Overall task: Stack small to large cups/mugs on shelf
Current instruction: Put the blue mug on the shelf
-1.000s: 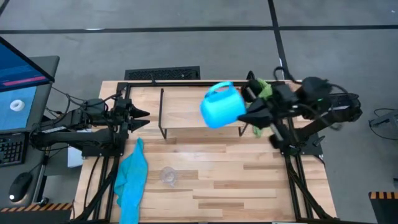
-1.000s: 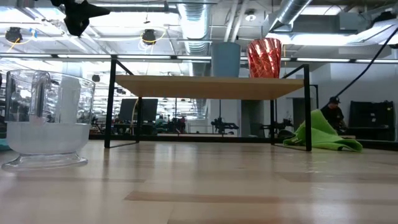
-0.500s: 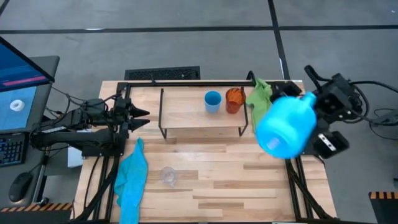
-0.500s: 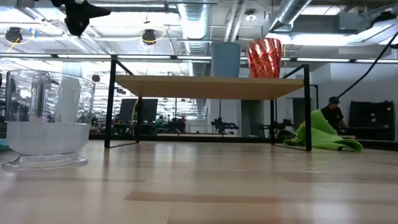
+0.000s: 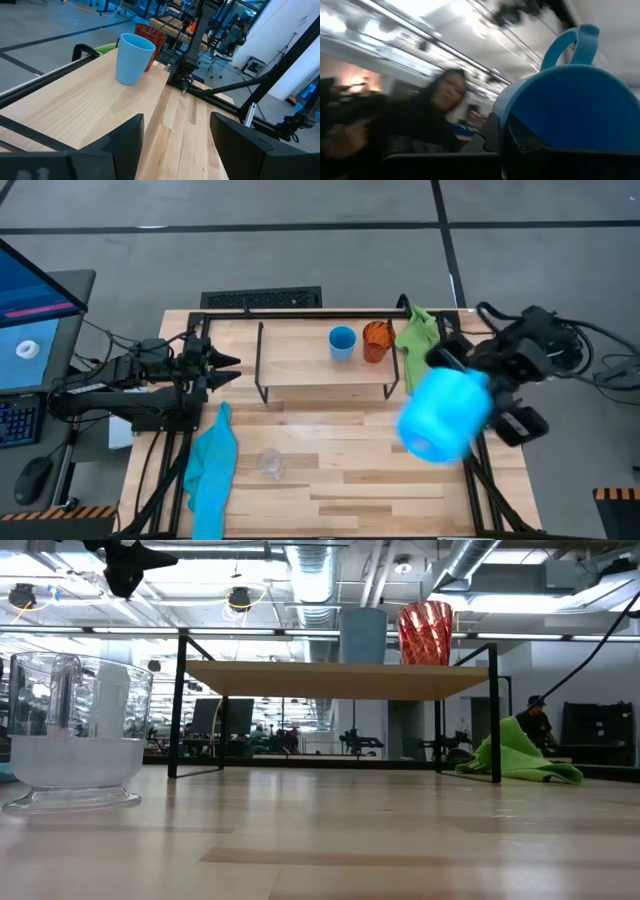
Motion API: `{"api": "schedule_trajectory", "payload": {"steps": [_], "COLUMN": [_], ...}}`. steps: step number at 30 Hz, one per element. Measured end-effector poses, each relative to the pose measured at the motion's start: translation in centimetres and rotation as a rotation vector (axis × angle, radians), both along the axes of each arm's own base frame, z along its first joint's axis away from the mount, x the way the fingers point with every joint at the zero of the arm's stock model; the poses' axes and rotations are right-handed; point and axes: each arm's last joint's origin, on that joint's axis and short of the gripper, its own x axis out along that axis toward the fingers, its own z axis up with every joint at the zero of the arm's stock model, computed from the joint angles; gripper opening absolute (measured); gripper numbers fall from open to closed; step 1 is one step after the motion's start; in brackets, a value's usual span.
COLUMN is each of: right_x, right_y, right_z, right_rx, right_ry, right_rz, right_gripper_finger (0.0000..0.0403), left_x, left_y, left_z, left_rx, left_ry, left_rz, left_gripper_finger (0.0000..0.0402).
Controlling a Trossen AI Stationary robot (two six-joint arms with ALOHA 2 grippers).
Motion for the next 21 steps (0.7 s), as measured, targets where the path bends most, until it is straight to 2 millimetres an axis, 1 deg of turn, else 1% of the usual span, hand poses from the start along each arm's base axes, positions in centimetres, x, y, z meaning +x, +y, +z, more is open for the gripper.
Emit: {"api": "schedule_trajectory", "payload": {"steps": [5,10,15,21], "right_x": [1.6,2.9,3.7,4.2], "right_y": [-0.9,-1.8,-2.9,-4.2], "right_z": [-1.1,-2.6,-4.0,-5.4], "right_rx": [0.074,0.091,0.084,0.068], "right_ry": [0.206,0.379,0.520,0.638], "right_rz": [-0.175,-0.355,-0.524,-0.707], "right_gripper_finger": [0.0011,0.0010,0.0010,0.0010], "left_x": [0.0,0.0,0.0,0.0], "left_y": [0.0,0.0,0.0,0.0], "left_z": [0.0,0.0,0.0,0.0], "left_rx": [0.000,-0.001,-0.002,-0.018], "left_ry": [0.000,0.000,0.000,-0.003], "left_rz": [0.000,0.000,0.001,0.019], "left_gripper_finger": [0.0220,0.0220,0.0220,0.0220]}}
